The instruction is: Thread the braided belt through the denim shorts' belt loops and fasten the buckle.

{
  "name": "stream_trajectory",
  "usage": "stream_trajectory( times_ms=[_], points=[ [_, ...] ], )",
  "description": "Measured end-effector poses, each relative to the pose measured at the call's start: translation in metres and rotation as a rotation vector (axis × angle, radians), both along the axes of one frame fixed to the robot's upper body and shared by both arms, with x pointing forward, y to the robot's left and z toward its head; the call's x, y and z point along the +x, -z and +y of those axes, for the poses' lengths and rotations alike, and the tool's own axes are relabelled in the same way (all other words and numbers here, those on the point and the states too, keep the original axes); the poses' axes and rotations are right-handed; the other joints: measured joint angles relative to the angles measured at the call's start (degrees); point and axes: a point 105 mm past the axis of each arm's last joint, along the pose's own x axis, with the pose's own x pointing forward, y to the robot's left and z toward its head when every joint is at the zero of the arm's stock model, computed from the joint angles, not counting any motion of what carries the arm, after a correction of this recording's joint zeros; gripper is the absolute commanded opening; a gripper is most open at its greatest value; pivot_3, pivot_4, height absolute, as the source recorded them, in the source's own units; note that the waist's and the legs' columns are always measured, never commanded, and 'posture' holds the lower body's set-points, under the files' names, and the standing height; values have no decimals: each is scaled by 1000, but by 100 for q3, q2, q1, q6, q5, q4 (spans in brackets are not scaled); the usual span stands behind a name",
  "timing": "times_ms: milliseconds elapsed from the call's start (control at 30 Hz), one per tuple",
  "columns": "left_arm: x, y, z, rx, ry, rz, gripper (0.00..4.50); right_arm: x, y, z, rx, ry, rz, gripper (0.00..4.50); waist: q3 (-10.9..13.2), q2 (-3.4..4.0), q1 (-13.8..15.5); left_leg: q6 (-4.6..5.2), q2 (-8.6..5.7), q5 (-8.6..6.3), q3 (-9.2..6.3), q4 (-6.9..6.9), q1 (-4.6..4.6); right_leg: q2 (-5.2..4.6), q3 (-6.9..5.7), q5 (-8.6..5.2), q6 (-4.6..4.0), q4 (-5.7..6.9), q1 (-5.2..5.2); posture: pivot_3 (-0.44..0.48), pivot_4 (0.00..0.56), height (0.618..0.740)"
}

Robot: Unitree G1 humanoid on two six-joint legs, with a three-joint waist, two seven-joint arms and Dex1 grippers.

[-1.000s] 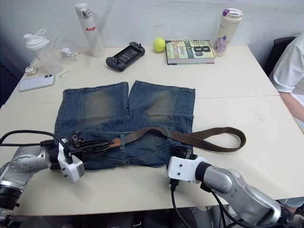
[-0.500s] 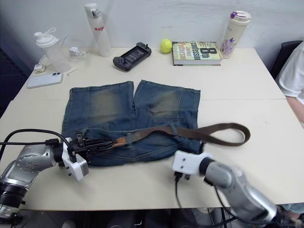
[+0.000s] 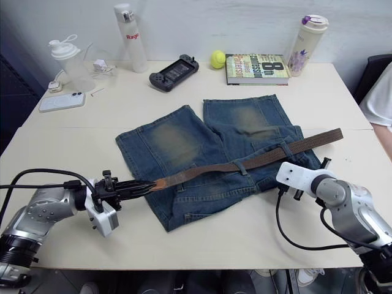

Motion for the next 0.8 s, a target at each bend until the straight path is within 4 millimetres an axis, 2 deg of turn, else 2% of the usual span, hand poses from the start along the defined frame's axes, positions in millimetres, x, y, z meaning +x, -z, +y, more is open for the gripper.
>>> stream_trajectory(
  times_ms=[67,100,167,233,300,333,367,433,467,500,567,600,667,733,767,800],
  points=[
    [1,0,-1,0,-1,-3,0,-1,-1,0,25,7,-9,1003,0,0,-1,0,1,0,0,-1,0,1,-1,0,0,1,-1,0,150,740],
    [1,1,-1,2,-1,-4,0,-1,-3,-1,71,30,-12,1310,0,0,1,0,1,0,0,0,0,2,-1,0,0,2,-1,0,150,740],
    [1,1,-2,1,-1,-7,0,-8,-9,-3,224,89,1,2224,2,3,13,0,2,0,0,-1,-2,5,-2,1,1,11,0,0,150,740],
    [1,0,-2,0,0,-11,0,-19,-24,0,389,112,37,3109,5,8,14,0,2,0,0,0,-3,5,-3,1,2,12,1,0,150,740],
    [1,0,-2,-1,0,-13,0,-30,-51,11,539,78,64,4110,6,11,12,3,4,-1,-3,0,-1,5,-1,1,2,10,4,0,150,740],
    [2,0,-2,-1,-1,-14,0,-36,-63,18,617,59,90,4473,7,11,2,3,8,-2,-3,1,-1,5,1,1,2,5,4,0,150,740],
    [2,0,-3,-3,-1,-16,0,-44,-76,30,710,25,131,4473,7,11,-12,4,9,-4,-5,0,1,5,7,1,1,3,5,0,150,740],
    [1,0,-3,-3,1,-19,0,-54,-85,46,787,-30,196,4473,7,11,-25,1,14,-9,-15,-1,0,3,16,1,-1,-2,8,0,150,740],
    [1,1,-2,0,0,-19,0,-62,-87,67,950,-87,288,4473,1,2,-37,-2,19,-9,-19,-4,0,4,15,1,-3,-5,9,0,150,740],
    [1,1,-3,-3,3,-22,0,-73,-89,98,1110,-203,406,4473,-2,-4,-70,-9,25,-13,-22,0,-2,13,12,1,-6,-23,13,0,150,740],
    [1,0,-3,-4,4,-27,0,-83,-84,135,1308,-333,553,4473,-6,-10,-118,-14,28,-10,-37,-5,0,16,0,1,-7,-18,21,0,150,740],
    [2,-2,-4,-7,6,-33,0,-86,-77,161,1474,-386,649,4473,-5,-9,-125,-15,26,-10,-38,-8,-2,17,-2,1,-7,-4,20,0,150,740],
    [2,-4,-5,-12,9,-43,0,-91,-60,183,1644,-359,755,4473,-1,-1,-115,-14,14,-8,-42,-16,-7,10,-3,2,-5,15,9,0,150,740],
    [3,-4,-6,-14,9,-45,0,-97,-38,210,1860,-243,879,4473,1,2,-123,-10,4,-10,-46,-14,-11,1,0,3,-4,45,-5,0,150,740],
    [3,-5,-7,-19,13,-50,0,-99,-30,222,1883,-180,934,4473,6,10,-144,2,-14,-8,-30,-13,-18,-8,7,4,-2,48,-17,0,150,740],
    [3,-6,-7,-19,12,-53,0,-97,-27,226,1927,-114,940,4473,6,10,-162,8,-15,-9,-24,-6,-15,-11,7,8,6,50,-15,0,150,740]
  ],
)
